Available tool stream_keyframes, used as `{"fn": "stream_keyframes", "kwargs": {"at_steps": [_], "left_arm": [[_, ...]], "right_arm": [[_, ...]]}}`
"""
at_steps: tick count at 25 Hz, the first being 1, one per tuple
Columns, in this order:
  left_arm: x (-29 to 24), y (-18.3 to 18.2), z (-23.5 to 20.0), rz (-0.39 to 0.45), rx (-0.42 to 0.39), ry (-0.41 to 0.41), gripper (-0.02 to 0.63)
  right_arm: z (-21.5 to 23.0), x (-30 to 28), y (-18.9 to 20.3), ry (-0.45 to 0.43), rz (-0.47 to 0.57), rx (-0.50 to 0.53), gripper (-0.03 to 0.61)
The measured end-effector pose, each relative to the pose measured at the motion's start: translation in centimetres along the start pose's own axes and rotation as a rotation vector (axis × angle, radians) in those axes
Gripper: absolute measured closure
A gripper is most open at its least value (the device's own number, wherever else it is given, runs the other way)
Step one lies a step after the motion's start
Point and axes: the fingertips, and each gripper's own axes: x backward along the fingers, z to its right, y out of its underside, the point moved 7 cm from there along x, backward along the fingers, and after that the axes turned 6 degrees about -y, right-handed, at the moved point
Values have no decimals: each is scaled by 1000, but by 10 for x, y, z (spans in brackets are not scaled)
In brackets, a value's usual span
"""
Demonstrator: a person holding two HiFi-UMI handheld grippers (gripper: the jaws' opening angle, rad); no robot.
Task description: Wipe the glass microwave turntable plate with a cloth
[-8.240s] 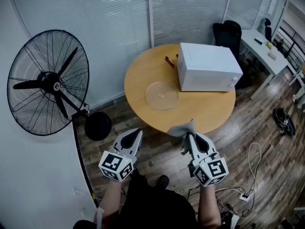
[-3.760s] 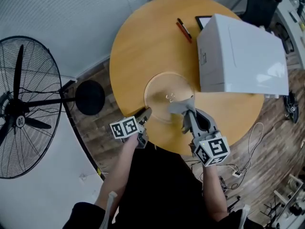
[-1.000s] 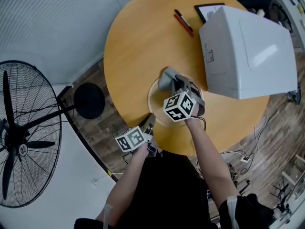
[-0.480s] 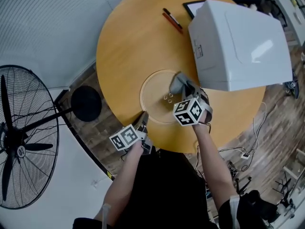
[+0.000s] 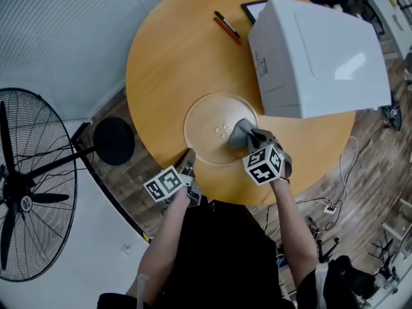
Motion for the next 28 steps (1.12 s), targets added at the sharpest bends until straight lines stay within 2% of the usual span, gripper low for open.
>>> {"fn": "stream_keyframes", "kwargs": {"at_steps": [5, 9, 18, 23, 28], "left_arm": [[0, 0, 0, 2, -2, -2, 589], [0, 1, 1, 4, -1, -4, 589], [0, 0, 0, 3, 1, -1, 589], [0, 1, 0, 0, 4, -1, 591], [0, 1, 0, 1, 3, -4, 591]], "right_arm": [[-19, 3, 11, -200, -24, -91, 546], [-42, 3, 11, -314, -48, -74, 546], [-90, -7, -15, -403, -34, 94, 546], [-108, -17, -39, -440, 13, 154, 546], [-114, -26, -62, -400, 73, 254, 546]]}}
